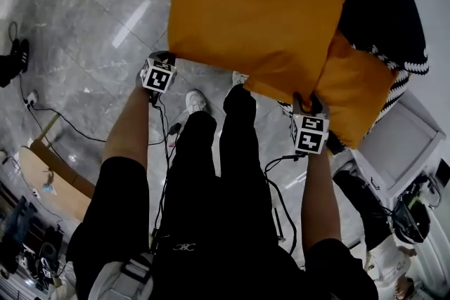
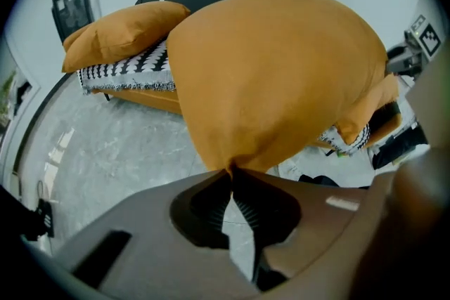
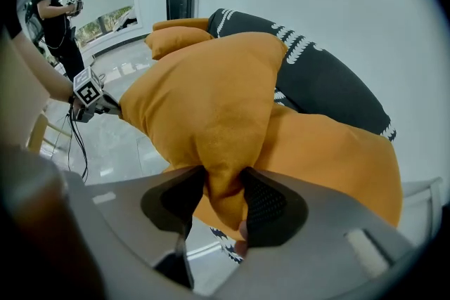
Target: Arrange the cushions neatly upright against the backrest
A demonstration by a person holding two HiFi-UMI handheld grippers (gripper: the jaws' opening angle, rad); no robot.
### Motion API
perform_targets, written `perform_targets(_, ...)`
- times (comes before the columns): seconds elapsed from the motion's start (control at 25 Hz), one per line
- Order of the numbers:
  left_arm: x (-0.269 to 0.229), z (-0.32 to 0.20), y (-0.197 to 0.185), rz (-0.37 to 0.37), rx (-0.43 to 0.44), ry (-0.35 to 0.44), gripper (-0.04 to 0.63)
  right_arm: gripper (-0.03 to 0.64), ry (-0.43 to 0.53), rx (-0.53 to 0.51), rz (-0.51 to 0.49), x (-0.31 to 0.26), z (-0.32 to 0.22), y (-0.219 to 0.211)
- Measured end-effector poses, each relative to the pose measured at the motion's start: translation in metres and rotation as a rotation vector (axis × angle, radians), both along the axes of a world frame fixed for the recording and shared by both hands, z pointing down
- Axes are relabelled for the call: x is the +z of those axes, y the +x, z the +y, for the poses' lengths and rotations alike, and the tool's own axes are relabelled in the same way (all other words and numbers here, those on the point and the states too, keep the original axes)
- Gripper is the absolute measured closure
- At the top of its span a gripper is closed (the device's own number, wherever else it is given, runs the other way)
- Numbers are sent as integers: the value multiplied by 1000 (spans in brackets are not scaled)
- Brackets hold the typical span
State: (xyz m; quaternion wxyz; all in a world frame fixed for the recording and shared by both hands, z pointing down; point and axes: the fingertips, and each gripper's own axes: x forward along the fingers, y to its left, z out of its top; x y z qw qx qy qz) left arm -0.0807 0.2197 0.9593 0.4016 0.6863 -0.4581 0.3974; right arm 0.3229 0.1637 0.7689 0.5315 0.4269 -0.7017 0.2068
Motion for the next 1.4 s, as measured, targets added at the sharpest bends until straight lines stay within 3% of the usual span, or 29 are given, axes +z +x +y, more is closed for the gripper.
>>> perform_targets(0.24,-37,-3,-14,57,-32,-35,588,545,0,65,-40,-12,-6,-12)
perform_targets(0.56,-127,-24,-38,134,-76,0,589,578,16,220,-132,-48,-27,-22)
perform_targets(0.76,-184,-62,-45,147,-134,71,589,583,49,285,-208,-70,-53,-21)
perform_targets(1.12,-278,-136,-41,101,-143,152,589,584,24,281,-306,-91,-91,-7)
perform_targets(1.4,-363,-231,-15,43,-89,231,589,586,6,359,-423,-114,-149,13)
